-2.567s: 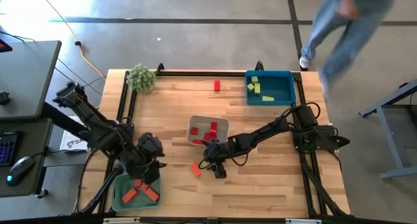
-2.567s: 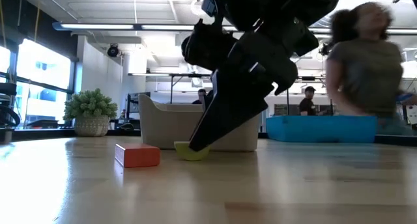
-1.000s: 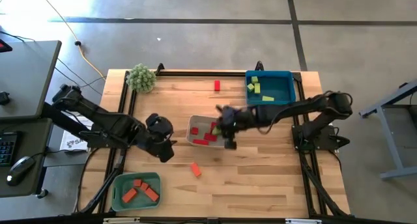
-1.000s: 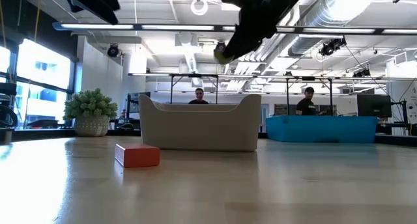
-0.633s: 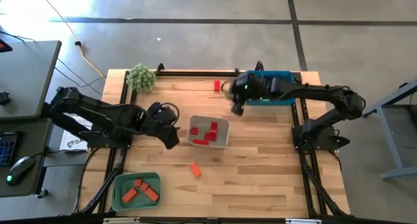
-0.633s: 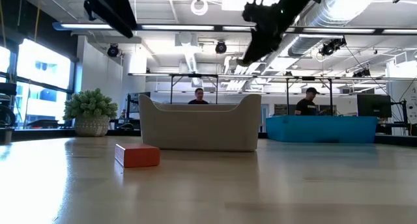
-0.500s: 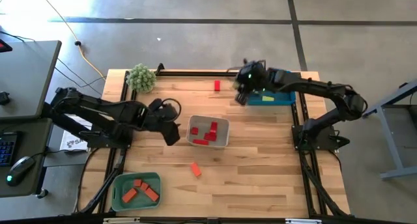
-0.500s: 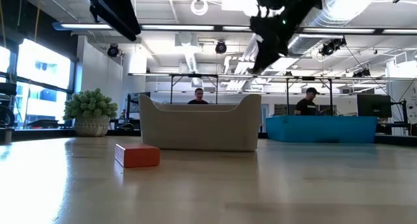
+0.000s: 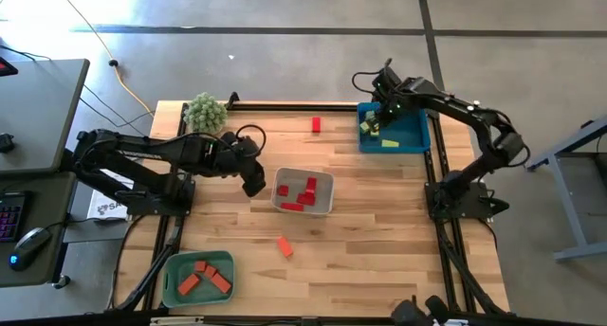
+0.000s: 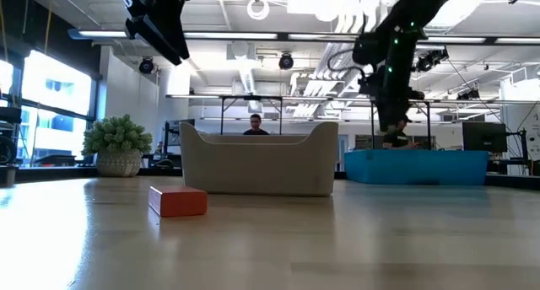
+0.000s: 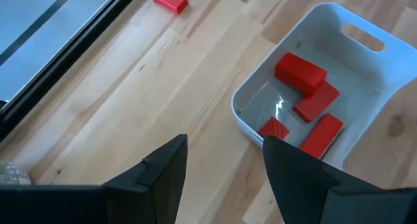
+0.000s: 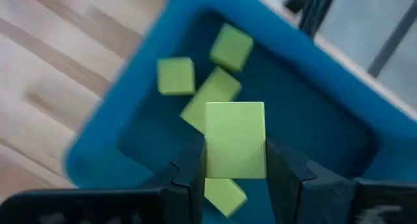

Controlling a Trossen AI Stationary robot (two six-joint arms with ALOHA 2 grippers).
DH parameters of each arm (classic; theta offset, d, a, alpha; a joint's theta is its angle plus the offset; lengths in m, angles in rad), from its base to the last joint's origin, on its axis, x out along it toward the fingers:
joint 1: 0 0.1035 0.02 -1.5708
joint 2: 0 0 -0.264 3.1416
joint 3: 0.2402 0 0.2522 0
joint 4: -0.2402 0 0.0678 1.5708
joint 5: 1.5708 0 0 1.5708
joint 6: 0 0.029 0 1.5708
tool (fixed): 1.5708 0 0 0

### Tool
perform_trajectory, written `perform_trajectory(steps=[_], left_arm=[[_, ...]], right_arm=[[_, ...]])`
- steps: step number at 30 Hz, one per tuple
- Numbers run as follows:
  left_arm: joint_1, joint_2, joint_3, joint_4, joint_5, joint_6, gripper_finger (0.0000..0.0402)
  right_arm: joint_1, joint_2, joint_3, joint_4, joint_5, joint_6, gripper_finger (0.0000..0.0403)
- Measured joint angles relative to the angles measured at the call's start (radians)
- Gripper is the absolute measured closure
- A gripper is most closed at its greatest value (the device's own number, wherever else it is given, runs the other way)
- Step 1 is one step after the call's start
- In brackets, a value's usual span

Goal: Sort & place blocks by color
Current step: Put the green wooden block into the blue bin, then put the orange wooden block into the green bin

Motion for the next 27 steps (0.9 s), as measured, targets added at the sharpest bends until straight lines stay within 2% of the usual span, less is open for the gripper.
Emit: perform_trajectory(steps=[8,14,20,24,27], left_arm=[[0.000,0.007,0.000,0.041,0.063,0.058,0.0211],[-0.001,0.029,0.000,0.150,0.177,0.136,0.0211],[-0.008,0.064,-0.001,0.221,0.324,0.216,0.0211],[-0.035,0.094,0.000,0.228,0.377,0.284,0.0211],[-0.068,0.117,0.000,0.232,0.405,0.349,0.0211]], right_arm=[[-0.021,0.070,0.000,-0.027,-0.007,-0.011,0.0300],[-0.021,0.084,0.000,-0.031,-0.010,-0.004,0.0293],[-0.021,0.083,0.000,-0.044,-0.007,-0.019,0.0234],[-0.021,0.083,0.000,-0.069,-0.020,0.014,0.0193],[-0.021,0.083,0.000,-0.098,-0.056,0.044,0.0178]])
